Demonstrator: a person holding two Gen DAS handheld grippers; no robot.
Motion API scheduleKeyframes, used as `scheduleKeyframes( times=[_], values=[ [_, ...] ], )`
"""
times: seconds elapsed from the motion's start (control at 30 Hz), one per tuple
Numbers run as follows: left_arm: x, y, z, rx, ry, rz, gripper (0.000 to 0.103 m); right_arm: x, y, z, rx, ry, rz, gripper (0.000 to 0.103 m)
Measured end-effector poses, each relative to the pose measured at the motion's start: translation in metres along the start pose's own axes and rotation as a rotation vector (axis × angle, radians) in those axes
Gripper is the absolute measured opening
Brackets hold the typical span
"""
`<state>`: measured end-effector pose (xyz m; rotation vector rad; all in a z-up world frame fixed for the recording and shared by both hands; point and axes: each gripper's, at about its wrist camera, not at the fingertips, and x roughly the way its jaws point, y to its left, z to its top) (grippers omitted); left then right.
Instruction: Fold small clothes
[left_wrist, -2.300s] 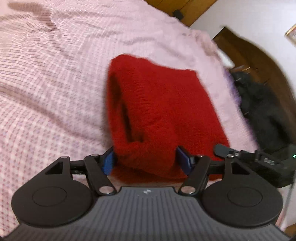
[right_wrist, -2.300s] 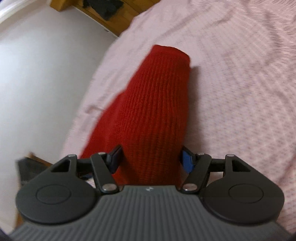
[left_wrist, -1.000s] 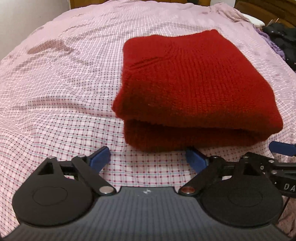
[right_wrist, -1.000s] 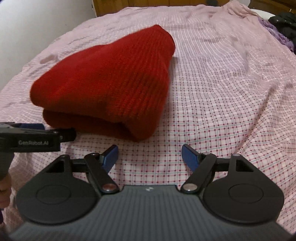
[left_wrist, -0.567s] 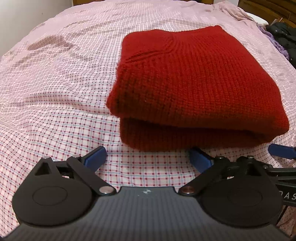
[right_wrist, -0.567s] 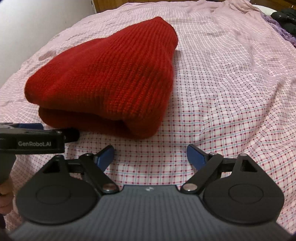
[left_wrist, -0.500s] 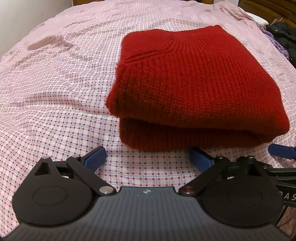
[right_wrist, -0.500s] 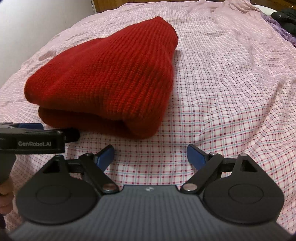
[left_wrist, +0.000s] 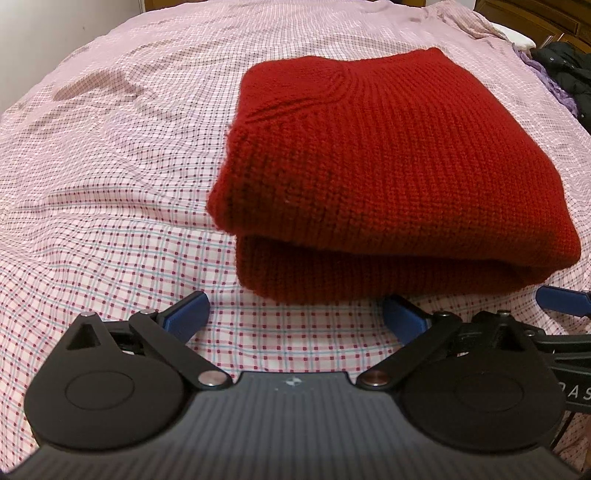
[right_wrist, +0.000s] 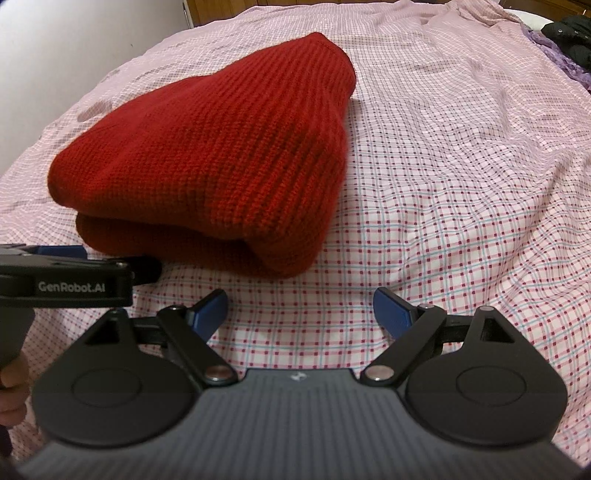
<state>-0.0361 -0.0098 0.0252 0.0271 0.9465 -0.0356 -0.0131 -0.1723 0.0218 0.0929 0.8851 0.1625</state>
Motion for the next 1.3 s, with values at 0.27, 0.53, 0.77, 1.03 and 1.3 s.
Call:
scheduleKeyframes(
  times=[0.27,0.53,0.77,1.03,1.3],
  values=[
    [-0.0005,0.0014,-0.0003,-0.001,0.0,0.0,0.103,-0.0001,-0.0001,0.0001,0.0,0.0,0.0,0.089],
    [-0.0009,0.0026,-0.0005,-0.001,-0.001,-0.001,0.103,-0.0002,-0.0007,0.0004,0.0,0.0,0.001,0.089],
    [-0.0016,0.0034,-0.0015,-0.007,-0.008,-0.004,0.103,0.0008,0.0002,-0.0008,0.002,-0.003,0.0,0.089],
    [-0.0044,0.0042,-0.0039,-0.002,-0.012,-0.007,0.103,0.0017,0.0,-0.0009,0.002,-0.004,0.001,0.089],
    [-0.0044,0.0042,-0.0037,-0.004,-0.012,-0.007,0.103,0.002,0.0004,-0.0017,0.002,-0.006,0.001,0.089]
  ],
)
